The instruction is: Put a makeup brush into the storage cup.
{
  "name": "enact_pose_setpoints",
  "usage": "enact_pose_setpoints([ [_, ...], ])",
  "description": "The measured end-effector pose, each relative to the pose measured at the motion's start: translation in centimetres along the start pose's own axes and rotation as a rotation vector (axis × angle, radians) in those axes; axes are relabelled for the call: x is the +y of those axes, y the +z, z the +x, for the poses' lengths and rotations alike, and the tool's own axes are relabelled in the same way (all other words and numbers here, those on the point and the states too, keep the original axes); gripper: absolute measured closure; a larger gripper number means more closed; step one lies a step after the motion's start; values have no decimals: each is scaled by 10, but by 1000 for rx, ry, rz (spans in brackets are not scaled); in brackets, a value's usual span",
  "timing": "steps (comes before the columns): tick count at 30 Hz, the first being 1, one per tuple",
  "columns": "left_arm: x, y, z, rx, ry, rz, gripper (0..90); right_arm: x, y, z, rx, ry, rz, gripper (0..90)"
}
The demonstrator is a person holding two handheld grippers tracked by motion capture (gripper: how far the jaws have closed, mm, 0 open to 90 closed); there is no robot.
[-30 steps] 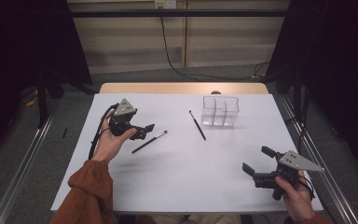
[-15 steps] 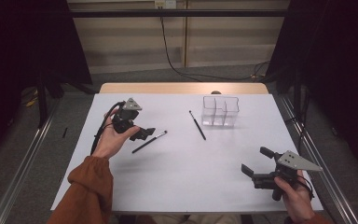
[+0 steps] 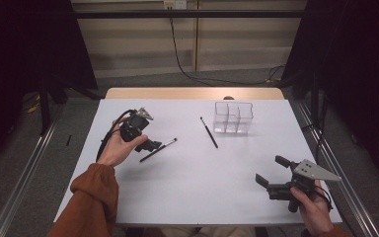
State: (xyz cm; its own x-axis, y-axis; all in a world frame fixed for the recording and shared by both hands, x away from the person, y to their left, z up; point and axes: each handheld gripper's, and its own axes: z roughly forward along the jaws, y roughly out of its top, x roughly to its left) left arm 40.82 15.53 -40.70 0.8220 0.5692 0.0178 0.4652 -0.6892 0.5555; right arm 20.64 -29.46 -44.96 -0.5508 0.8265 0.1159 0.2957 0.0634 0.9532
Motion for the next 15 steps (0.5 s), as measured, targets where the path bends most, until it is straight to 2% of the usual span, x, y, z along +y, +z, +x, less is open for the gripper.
enact_pose_setpoints([
  [2, 0, 3, -1, -5, -4, 28, 61, 0, 0, 0, 0, 0, 1, 0],
  [4, 2, 5, -2, -23, 18, 75, 55, 0, 0, 0, -1, 0, 2, 0],
  [6, 2, 7, -3, -26, 7, 79, 54, 0, 0, 0, -1, 0, 1, 0],
  [9, 2, 9, -3, -25, 11, 114, 55, 0, 0, 0, 0, 0, 2, 0],
  [10, 2, 11, -3, -26, 1, 110, 55, 0, 0, 0, 0, 0, 2, 0],
  [12, 1, 12, -2, -26, 11, 135, 58, 0, 0, 0, 1, 0, 2, 0],
  [13, 0, 15, -2, -11, 22, 174, 62, 0, 0, 0, 1, -1, 3, 0],
  [15, -1, 17, -2, -26, 14, 185, 68, 0, 0, 0, 1, 0, 4, 0],
])
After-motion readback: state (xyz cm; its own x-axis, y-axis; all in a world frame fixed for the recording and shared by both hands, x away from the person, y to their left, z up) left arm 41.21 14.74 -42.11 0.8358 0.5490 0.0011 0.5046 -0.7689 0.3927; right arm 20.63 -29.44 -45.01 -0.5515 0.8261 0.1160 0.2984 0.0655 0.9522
